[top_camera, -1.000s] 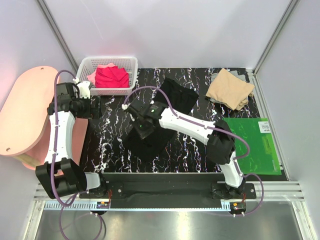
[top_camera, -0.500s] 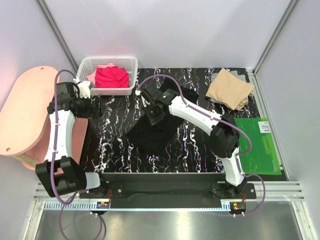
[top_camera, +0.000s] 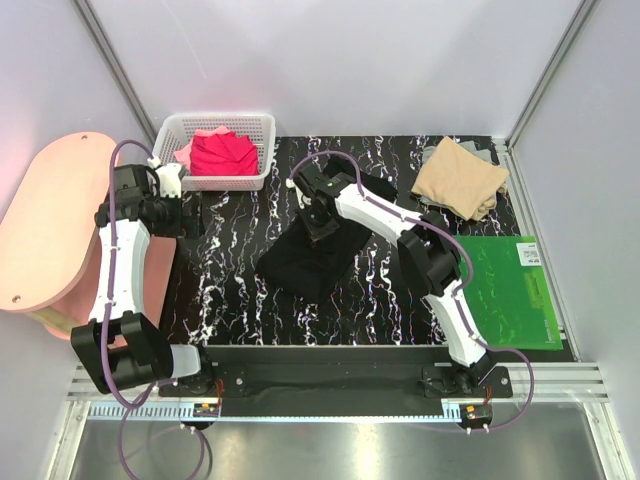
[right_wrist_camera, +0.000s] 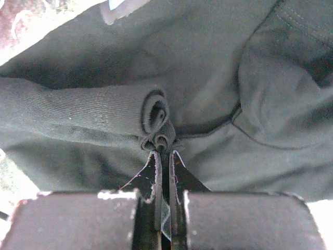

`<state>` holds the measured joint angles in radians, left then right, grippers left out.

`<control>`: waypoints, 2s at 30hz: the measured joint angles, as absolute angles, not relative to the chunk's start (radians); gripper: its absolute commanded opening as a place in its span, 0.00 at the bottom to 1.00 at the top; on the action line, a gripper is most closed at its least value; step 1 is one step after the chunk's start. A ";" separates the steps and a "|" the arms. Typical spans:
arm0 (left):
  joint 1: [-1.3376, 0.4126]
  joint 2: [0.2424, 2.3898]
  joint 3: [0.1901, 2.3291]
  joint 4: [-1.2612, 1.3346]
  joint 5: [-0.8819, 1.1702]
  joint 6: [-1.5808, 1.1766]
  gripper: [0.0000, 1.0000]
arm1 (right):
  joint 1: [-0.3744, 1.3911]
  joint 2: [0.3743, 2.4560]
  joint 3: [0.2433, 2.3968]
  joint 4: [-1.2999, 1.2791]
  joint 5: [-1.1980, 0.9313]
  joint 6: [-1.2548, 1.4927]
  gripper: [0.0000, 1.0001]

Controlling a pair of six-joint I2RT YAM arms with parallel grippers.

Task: Fold and stack the t-shirts
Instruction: Fold the folded rectangular tshirt in 1/3 of the way

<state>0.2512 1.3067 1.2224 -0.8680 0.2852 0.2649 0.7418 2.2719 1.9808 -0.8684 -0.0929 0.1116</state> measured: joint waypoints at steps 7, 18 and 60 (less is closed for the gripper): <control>0.251 1.307 1.222 -0.871 0.288 0.265 0.99 | 0.736 2.285 1.987 -0.862 -0.088 0.093 0.00; 0.251 1.307 1.221 -0.871 0.293 0.265 0.99 | 0.698 2.286 1.997 -0.857 -0.035 0.072 0.07; 0.128 1.307 1.167 -0.889 0.282 0.289 0.99 | 0.685 2.048 1.429 -0.290 -0.721 0.645 0.94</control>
<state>0.1276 1.3067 1.1671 -0.8886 0.2825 0.2886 0.6853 2.0480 1.4288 -0.2901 -0.7212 0.6449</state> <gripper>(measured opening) 0.987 0.963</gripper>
